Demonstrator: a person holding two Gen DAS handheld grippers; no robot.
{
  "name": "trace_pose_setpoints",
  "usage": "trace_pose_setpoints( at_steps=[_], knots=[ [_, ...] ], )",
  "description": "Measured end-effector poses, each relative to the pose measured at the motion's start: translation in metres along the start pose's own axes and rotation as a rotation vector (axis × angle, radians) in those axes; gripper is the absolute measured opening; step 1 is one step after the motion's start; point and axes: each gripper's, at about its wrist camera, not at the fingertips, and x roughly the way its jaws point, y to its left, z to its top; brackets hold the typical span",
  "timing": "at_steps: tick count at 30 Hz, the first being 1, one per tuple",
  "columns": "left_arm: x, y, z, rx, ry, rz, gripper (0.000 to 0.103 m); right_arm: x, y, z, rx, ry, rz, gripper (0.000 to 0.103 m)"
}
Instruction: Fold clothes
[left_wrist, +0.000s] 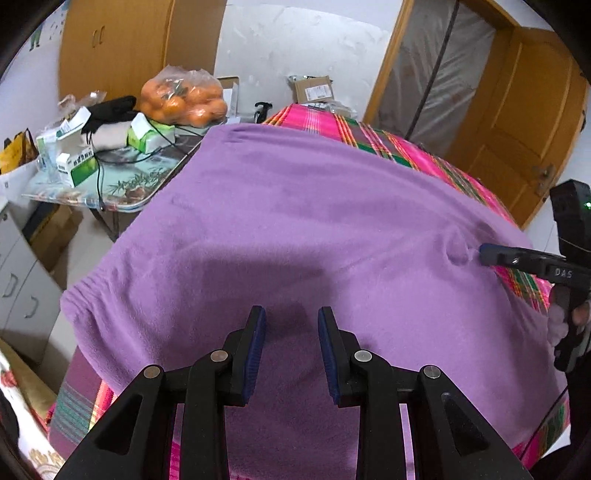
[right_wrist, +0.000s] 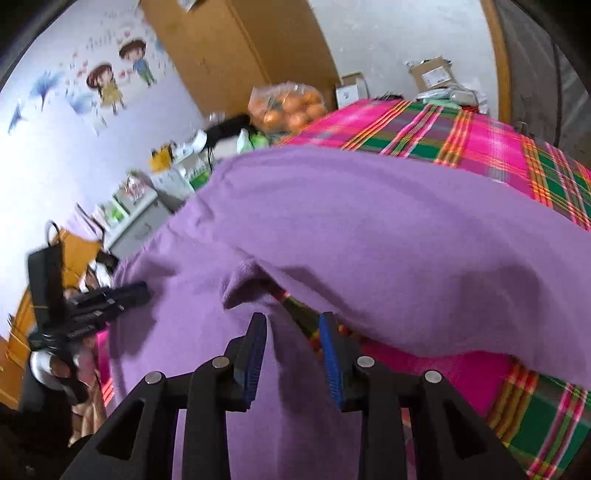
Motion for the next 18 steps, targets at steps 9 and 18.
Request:
trace_pose_setpoints(
  at_steps=[9,18],
  knots=[
    [0.001,-0.009,0.001,0.007,0.003,-0.005,0.030,-0.003,0.038,-0.002,-0.126,-0.029,0.019,0.031],
    [0.008,-0.030,-0.001,0.056,0.017,-0.063,0.030,0.035,0.019,0.010,0.009,0.039,0.017,0.013]
  ],
)
